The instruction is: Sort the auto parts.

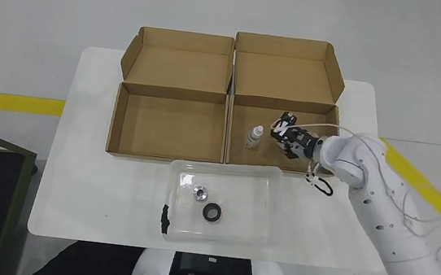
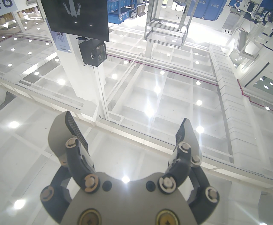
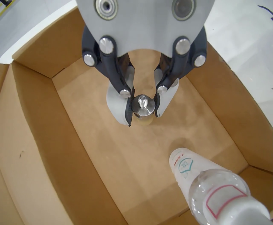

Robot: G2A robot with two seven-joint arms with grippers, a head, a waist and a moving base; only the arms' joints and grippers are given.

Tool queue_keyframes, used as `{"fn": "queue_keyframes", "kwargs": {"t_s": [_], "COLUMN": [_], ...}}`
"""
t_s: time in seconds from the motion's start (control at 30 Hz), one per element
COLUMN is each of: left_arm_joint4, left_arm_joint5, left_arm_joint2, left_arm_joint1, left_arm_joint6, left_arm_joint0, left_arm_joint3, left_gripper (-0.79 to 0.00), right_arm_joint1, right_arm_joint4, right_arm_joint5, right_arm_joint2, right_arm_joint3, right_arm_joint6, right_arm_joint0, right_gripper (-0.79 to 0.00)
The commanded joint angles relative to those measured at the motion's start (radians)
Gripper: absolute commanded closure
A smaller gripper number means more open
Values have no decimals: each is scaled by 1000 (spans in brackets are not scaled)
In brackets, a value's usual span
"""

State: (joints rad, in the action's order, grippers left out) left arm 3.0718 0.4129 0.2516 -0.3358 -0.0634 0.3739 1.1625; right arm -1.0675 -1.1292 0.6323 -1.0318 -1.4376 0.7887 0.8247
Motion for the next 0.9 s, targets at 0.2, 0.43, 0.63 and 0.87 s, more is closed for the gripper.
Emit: {"fn": "queue_keyframes", "kwargs": {"t_s": [0.2, 0.43, 0.63, 0.87], "left_arm_joint4": [0, 0, 0, 0], "left_arm_joint5": [0, 0, 0, 0], "left_arm_joint2": [0, 0, 0, 0], "left_arm_joint1": [0, 0, 0, 0], "left_arm_joint6": [0, 0, 0, 0], "left_arm_joint0": [0, 0, 0, 0], "left_arm_joint3": [0, 0, 0, 0], "left_gripper": [-785, -785, -785, -785], "right_arm_joint1": [-12, -9, 14, 43], "right_arm_joint4": [-7, 37, 59, 79], "right_arm_joint5": [-13, -7, -8, -6], "right_arm_joint2": [41, 19, -67, -184], "right_arm_joint3": [24, -23, -152, -340], "right_arm_joint6": [13, -26, -7, 1], "right_arm_joint0": [-29, -10, 54, 170], "right_gripper": [-286, -542, -656, -782]}}
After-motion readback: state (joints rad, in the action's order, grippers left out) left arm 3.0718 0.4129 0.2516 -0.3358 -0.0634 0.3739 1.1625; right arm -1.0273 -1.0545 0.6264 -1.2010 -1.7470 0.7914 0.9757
